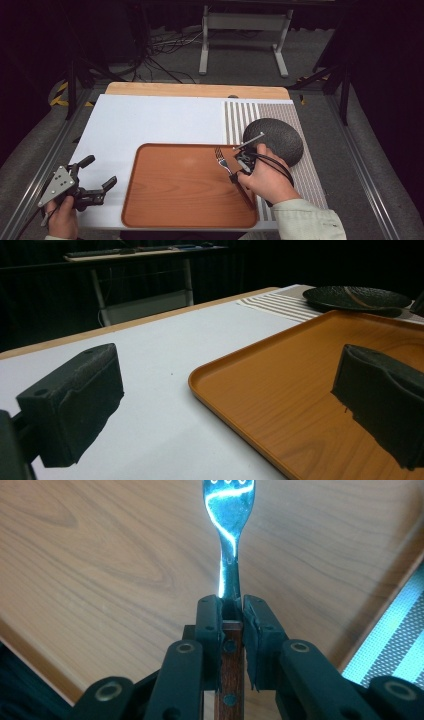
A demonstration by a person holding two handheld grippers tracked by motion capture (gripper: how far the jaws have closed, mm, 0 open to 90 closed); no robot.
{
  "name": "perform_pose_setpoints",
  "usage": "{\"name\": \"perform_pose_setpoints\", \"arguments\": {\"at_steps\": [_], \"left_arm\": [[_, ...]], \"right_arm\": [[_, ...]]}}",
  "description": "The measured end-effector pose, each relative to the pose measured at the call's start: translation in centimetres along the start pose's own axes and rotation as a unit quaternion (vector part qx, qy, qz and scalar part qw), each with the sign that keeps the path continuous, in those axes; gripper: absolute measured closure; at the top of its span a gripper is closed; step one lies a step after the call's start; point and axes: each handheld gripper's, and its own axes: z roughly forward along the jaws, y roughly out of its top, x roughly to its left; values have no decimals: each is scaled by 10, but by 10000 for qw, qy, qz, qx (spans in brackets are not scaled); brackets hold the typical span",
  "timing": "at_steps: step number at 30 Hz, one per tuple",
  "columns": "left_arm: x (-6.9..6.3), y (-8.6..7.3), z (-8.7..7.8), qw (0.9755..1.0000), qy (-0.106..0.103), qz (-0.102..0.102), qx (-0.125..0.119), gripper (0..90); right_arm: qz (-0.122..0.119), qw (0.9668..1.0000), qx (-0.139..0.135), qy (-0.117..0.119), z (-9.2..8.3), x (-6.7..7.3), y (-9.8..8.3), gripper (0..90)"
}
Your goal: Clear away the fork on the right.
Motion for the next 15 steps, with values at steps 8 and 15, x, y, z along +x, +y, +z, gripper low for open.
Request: {"name": "perform_pose_setpoints", "arguments": {"at_steps": [8,15], "left_arm": [[0,0,0,10000,-2,3,1,7],[0,0,0,10000,-2,10,7,7]], "right_arm": [[186,9996,210,-35,12,3,1,787],[285,9989,333,-139,22,3,3,786]]}}
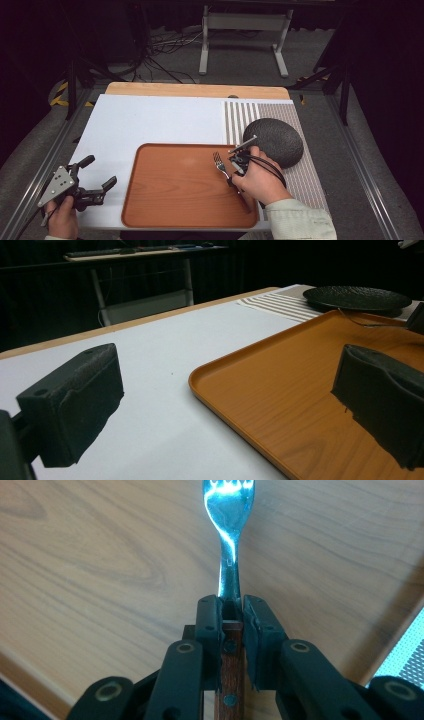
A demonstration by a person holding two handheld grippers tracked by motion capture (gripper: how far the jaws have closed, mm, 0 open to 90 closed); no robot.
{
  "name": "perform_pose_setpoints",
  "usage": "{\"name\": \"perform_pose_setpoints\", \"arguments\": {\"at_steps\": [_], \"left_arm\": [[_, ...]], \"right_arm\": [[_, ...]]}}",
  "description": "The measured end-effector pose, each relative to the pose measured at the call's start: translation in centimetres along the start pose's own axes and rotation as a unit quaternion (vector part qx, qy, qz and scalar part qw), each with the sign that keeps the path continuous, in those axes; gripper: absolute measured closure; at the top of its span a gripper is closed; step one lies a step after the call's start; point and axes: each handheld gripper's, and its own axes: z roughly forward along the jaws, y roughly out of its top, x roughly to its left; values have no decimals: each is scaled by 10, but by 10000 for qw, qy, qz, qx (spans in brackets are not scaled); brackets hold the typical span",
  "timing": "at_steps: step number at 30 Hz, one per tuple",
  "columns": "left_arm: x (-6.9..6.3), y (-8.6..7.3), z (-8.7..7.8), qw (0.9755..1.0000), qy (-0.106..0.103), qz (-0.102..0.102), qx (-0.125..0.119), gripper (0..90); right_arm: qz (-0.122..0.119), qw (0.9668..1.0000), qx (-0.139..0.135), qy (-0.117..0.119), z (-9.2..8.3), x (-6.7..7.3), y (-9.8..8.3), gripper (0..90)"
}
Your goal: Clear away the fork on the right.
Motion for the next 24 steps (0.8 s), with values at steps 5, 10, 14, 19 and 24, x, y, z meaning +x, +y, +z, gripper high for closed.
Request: {"name": "perform_pose_setpoints", "arguments": {"at_steps": [5,10,14,19,24], "left_arm": [[0,0,0,10000,11,1,-2,7],[0,0,0,10000,10,0,-17,7],[0,0,0,10000,13,1,-15,7],[0,0,0,10000,15,-9,-9,7],[0,0,0,10000,7,4,-2,7]], "right_arm": [[53,10000,63,-33,5,1,1,786],[101,9999,112,-24,9,3,2,785],[148,9997,167,-45,11,3,2,785],[156,9997,171,22,12,2,3,763],[-65,10000,-63,-9,8,2,4,667]]}}
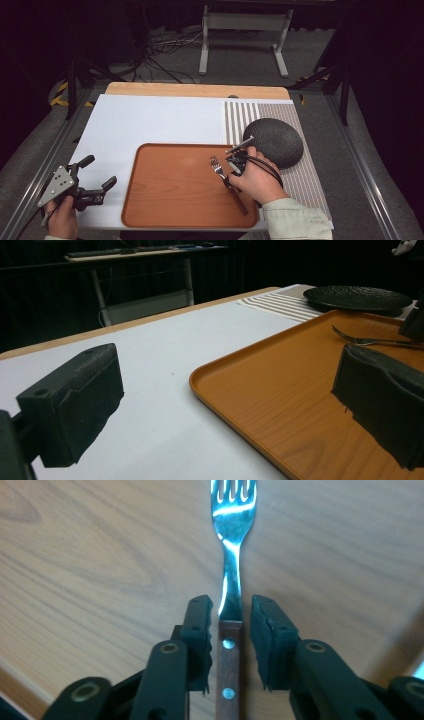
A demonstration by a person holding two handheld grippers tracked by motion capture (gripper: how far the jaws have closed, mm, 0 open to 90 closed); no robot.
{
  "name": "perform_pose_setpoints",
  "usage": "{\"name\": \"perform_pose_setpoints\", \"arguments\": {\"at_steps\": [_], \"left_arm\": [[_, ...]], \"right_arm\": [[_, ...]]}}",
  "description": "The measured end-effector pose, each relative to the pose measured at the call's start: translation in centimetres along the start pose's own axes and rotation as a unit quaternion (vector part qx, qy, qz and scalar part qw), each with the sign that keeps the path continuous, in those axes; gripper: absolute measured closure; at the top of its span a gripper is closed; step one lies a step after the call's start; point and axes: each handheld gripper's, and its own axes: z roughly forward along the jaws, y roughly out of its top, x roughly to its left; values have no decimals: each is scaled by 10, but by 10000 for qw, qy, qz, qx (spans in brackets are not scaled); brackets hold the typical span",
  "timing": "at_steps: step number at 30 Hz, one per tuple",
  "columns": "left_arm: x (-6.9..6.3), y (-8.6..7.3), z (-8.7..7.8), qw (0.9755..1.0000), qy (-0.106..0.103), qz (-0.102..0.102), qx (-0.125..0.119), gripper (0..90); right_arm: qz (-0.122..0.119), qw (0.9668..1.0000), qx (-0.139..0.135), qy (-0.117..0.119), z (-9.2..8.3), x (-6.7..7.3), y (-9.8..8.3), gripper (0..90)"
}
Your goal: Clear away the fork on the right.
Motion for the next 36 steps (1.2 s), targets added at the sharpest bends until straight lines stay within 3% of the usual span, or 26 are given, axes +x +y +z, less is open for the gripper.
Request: {"name": "perform_pose_setpoints", "arguments": {"at_steps": [5,7,9,10,11,13,14,15,17,18,19,21,23,25,27,30,32,35,36], "left_arm": [[0,0,0,10000,10,2,-6,7],[0,0,0,10000,12,2,-7,7],[0,0,-1,10000,7,5,-5,7],[0,0,0,10000,11,6,-4,7],[0,0,0,10000,9,6,-5,7],[0,0,0,10000,6,13,-5,7],[0,0,0,10000,5,-1,-11,7],[0,0,0,10000,8,-6,-10,7],[1,0,0,10000,10,0,-10,7],[1,0,0,10000,10,0,-10,7],[0,0,0,10000,7,5,-6,7],[0,0,0,10000,-2,18,-2,7],[0,0,0,10000,2,1,-6,7],[0,0,0,10000,4,-7,-7,7],[0,0,-1,10000,1,-2,-3,7],[0,0,-1,10000,-1,9,1,7],[1,0,0,10000,5,5,-8,7],[0,0,0,10000,4,6,-5,7],[0,0,0,10000,2,10,-1,7]], "right_arm": [[-270,9991,-330,-55,-7,-2,1,541],[-537,9966,-618,-71,-8,-3,2,401],[-942,9897,-1080,8,-8,-3,4,240],[-1088,9867,-1209,67,-9,-4,6,205],[-1334,9812,-1388,136,-10,-4,8,190],[-1569,9760,-1497,203,-10,-3,11,185],[-1569,9760,-1497,203,-10,-3,11,185],[-1669,9731,-1568,248,-9,-2,12,178],[-1803,9685,-1688,323,-8,0,15,177],[-1945,9638,-1790,354,-7,2,17,176],[-2005,9619,-1821,383,-6,4,18,176],[-2076,9591,-1871,450,-3,6,20,176],[-2091,9584,-1880,496,-2,7,22,186],[-2355,9515,-1918,484,2,8,27,238],[-2384,9504,-1931,514,4,8,29,256],[-2537,9460,-1931,580,8,7,32,346],[-2771,9408,-1891,482,10,6,34,440],[-2892,9390,-1804,463,13,6,36,565],[-2983,9366,-1790,423,15,5,37,618]]}}
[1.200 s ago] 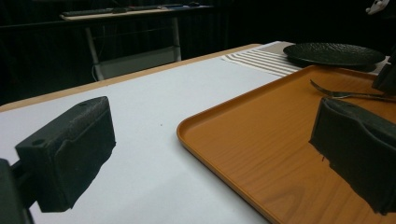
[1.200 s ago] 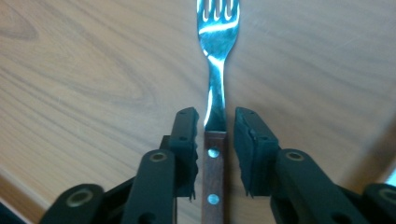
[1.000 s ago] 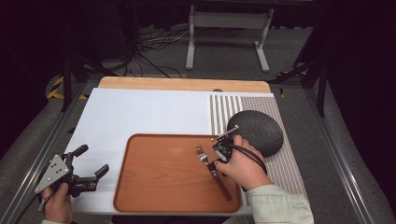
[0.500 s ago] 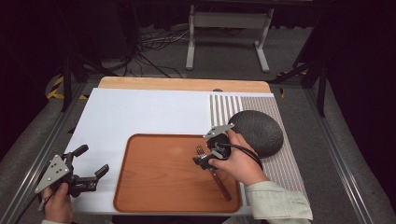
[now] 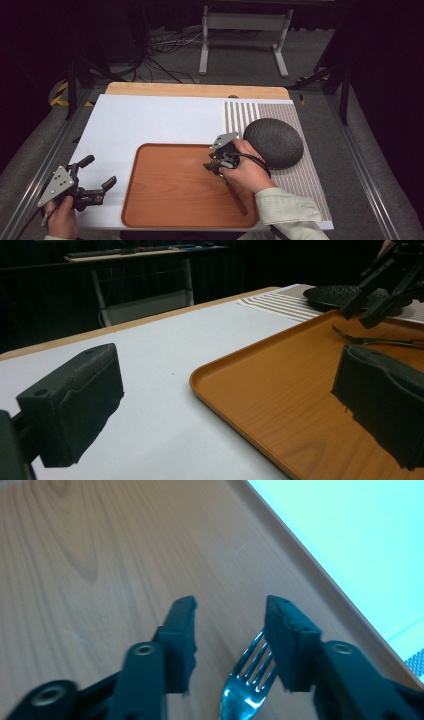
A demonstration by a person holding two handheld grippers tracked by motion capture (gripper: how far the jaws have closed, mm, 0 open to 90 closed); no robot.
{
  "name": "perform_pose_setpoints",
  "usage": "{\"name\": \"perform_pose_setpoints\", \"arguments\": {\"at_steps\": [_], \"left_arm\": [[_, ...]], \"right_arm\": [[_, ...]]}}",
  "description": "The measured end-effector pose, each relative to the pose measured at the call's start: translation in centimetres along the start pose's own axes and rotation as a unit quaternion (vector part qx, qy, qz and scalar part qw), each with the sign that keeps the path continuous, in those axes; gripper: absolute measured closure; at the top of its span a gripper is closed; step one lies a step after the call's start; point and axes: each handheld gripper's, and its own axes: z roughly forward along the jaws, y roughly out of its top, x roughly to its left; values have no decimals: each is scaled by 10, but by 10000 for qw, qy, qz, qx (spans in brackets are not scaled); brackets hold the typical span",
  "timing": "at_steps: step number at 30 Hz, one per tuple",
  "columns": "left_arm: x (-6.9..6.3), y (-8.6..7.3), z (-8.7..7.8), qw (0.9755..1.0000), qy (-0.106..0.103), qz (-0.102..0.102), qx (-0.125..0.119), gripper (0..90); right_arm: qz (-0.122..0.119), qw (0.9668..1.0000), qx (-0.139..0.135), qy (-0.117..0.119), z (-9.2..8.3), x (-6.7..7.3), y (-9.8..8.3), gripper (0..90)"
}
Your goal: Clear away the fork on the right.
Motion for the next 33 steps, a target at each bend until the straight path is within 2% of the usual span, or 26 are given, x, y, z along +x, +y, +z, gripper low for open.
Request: {"name": "perform_pose_setpoints", "arguments": {"at_steps": [2,3,7,9,16,24,33], "left_arm": [[0,0,0,10000,-5,4,6,7],[0,0,0,10000,-3,5,3,7],[0,0,0,10000,-6,9,5,7],[0,0,0,10000,-6,9,4,7],[0,0,0,10000,4,6,-6,7],[0,0,0,10000,-1,14,0,7],[0,0,0,10000,-3,14,-1,7]], "right_arm": [[-70,9999,104,33,3,0,0,676],[-168,9997,155,58,6,-1,-1,747],[-286,9992,269,7,12,-2,-1,874],[-328,9990,298,-9,14,-3,-1,898],[-327,9987,400,-10,24,-5,-3,900],[-328,9984,462,-38,25,-5,-4,900],[-259,9980,516,-252,23,-10,-7,900]]}}
